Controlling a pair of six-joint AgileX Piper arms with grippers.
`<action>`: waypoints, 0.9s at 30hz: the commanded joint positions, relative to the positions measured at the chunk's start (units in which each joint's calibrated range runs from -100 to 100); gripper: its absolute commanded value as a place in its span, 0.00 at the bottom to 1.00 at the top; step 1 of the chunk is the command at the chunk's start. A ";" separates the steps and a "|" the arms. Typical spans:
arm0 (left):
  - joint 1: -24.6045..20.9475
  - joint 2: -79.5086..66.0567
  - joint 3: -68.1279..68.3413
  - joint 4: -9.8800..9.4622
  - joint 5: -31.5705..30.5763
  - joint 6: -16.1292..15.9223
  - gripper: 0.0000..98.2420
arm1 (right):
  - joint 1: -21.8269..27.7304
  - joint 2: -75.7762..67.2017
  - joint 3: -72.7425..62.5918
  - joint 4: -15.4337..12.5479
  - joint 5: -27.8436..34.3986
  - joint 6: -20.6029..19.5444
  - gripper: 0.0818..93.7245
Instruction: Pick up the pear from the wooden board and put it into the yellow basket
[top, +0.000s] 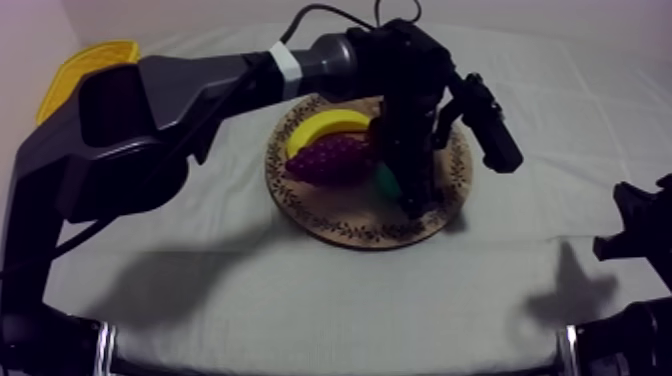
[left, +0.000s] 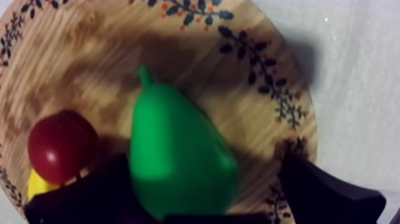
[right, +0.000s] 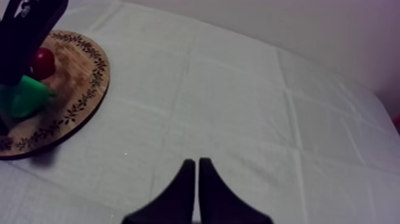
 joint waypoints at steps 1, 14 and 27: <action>0.03 1.02 -2.19 0.13 0.67 -0.10 0.97 | 0.01 -0.01 -0.01 0.00 0.00 0.02 0.00; -0.43 4.22 -6.61 0.05 3.00 -0.23 0.65 | 0.01 -0.01 -0.01 0.00 0.00 0.02 0.00; -0.50 -3.34 -0.57 0.04 1.56 1.60 0.45 | 0.01 -0.01 -0.01 0.00 0.00 -0.02 0.00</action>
